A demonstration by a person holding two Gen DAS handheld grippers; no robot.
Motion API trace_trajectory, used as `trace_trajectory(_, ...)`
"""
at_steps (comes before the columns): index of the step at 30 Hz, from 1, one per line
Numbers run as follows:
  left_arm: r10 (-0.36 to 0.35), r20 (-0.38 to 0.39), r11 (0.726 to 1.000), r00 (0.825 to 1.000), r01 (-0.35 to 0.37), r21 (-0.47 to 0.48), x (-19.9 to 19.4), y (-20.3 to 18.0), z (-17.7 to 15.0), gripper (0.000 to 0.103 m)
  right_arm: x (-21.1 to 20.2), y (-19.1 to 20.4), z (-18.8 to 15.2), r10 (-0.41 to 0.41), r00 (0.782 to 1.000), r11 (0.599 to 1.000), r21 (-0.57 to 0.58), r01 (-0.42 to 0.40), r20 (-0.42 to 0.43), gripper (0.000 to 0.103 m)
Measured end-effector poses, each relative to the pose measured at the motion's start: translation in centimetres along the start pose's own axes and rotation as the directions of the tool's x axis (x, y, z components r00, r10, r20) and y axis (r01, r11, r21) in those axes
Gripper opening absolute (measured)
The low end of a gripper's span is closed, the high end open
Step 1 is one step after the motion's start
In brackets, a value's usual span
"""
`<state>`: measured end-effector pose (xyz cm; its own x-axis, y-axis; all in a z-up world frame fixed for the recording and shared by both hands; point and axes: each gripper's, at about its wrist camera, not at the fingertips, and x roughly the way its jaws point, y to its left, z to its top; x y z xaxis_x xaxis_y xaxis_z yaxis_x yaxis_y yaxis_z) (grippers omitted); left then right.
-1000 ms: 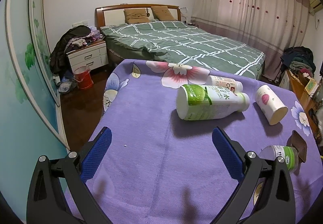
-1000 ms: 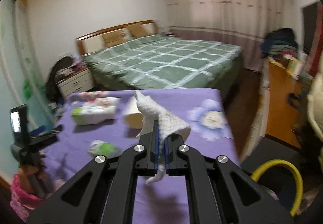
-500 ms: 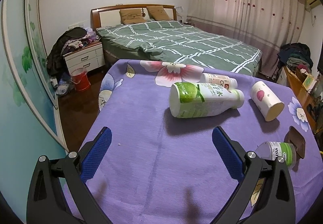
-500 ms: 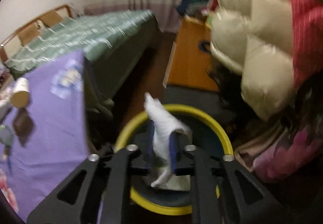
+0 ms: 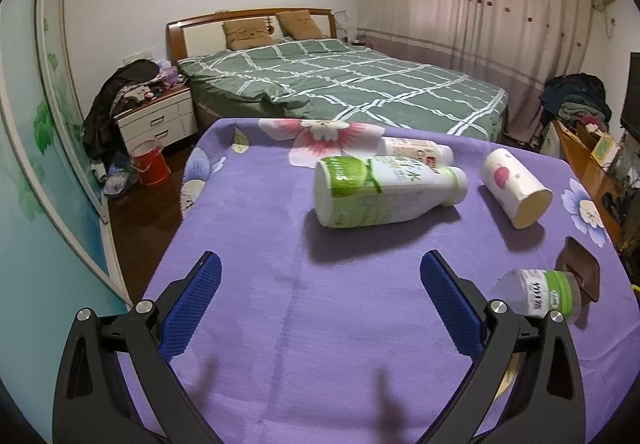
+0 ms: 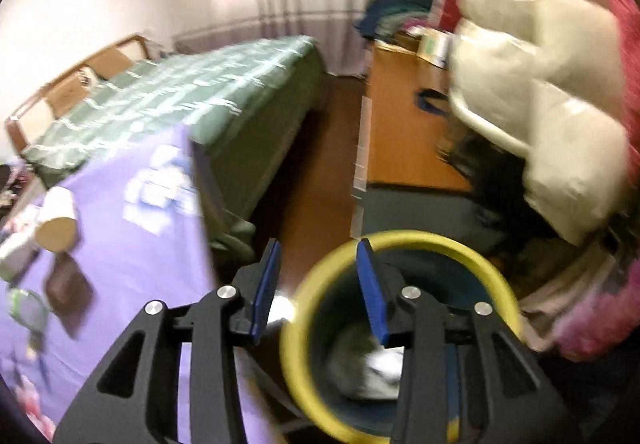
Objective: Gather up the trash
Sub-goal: 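Carry the cloth over the yellow bin and open the right gripper, then grasp the green-lidded canister with the left gripper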
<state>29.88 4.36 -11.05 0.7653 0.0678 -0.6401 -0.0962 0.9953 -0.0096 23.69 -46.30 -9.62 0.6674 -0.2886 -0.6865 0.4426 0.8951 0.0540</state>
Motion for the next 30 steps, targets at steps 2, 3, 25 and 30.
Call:
trace_trajectory(2, -0.026, -0.001, 1.0, 1.0, 0.026, 0.013, -0.1, -0.5, -0.1, 0.098, 0.5, 2.5, 0.6, 0.044, 0.999, 0.999, -0.012, -0.044, 0.024, 0.038)
trace_trajectory(3, -0.04, -0.002, 0.999, 0.999, 0.04, 0.024, -0.2, -0.9, -0.2, 0.098, 0.8, 3.5, 0.8, 0.062, 0.998, 0.998, -0.015, -0.061, 0.032, 0.038)
trace_trajectory(25, -0.248, -0.197, 0.924, 0.949, 0.292, 0.245, 0.7, -14.5, -3.0, 0.098, 2.0, 8.8, -1.8, 0.154, 0.987, 0.982, -0.118, -0.148, 0.04, 0.04)
trace_trajectory(30, -0.228, -0.221, 0.941, 0.948, 0.273, 0.2, 1.9, -14.5, -2.7, 0.089, 1.7, 8.8, -1.8, 0.167, 0.985, 0.98, -0.12, -0.161, 0.047, 0.04)
